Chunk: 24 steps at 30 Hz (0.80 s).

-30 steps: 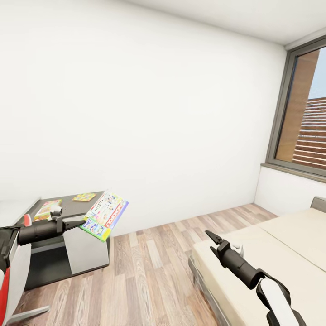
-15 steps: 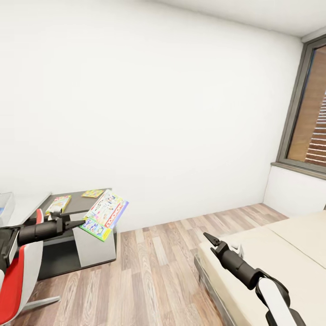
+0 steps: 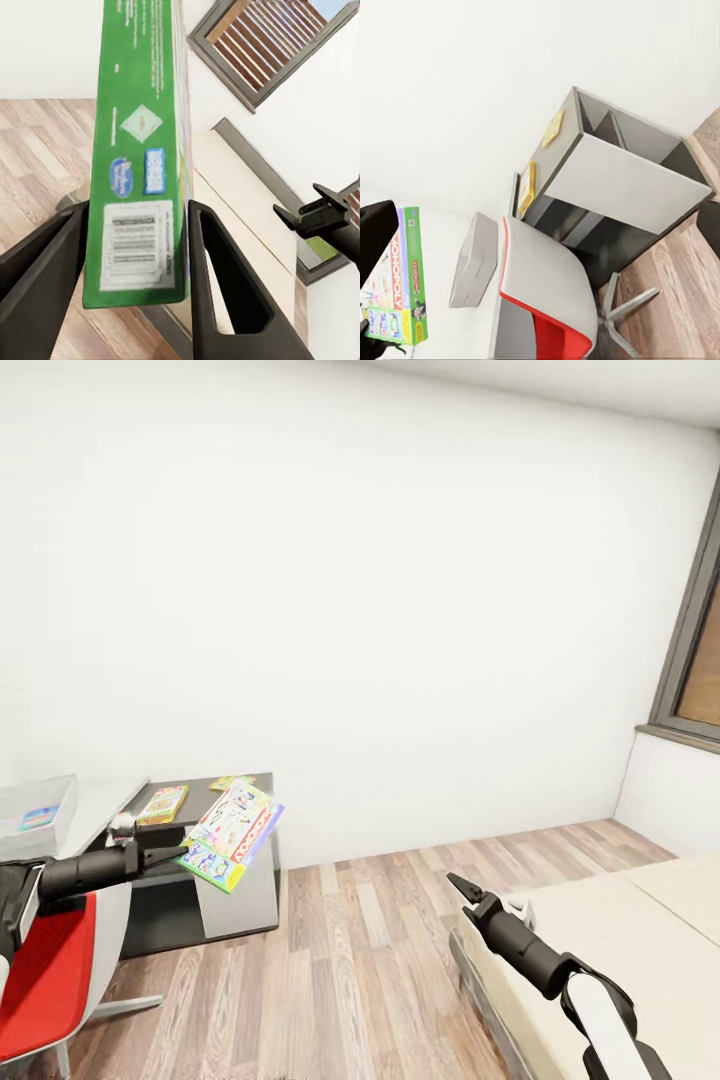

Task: Put all the toys in the child's room - the three board games (two on the bed and one on the table), the two jigsaw puzzles on the table, and the tennis ball on the table - inside the toy box on the table in the child's room.

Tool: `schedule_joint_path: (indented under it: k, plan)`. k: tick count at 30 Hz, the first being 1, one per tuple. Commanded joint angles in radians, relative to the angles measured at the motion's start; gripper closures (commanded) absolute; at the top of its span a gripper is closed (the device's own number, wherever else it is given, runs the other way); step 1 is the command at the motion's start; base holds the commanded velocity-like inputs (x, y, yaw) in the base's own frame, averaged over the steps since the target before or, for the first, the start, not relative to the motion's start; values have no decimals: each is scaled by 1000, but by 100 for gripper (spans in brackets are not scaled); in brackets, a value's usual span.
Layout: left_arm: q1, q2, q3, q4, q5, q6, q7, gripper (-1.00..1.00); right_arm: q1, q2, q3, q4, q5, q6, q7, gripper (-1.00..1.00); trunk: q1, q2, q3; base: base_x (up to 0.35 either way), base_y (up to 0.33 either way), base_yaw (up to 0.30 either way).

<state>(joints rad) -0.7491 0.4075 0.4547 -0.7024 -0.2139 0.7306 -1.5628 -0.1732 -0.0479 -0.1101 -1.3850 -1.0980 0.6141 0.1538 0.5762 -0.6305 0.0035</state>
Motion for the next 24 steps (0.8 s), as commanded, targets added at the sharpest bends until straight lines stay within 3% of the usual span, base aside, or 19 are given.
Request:
schedule_joint_path:
  k: [1,6,11,24]
  plan:
    - [-1,-1,4,0,-10,10,-8,100,0,0,-2,0,0,6,3,-100,0,-1,0,0,0,281]
    - [-1,-1,4,0,-10,10,-8,100,0,-5,40,0,1,1,2,-100,0,-1,0,0,0,282]
    - [-1,-2,4,0,-5,10,-8,100,0,-4,53,0,3,-2,1,-100,0,-1,0,43,0,283]
    - [-1,-4,7,0,-4,9,-8,100,0,-3,55,1,3,-4,0,-100,0,-1,-5,300,0,283]
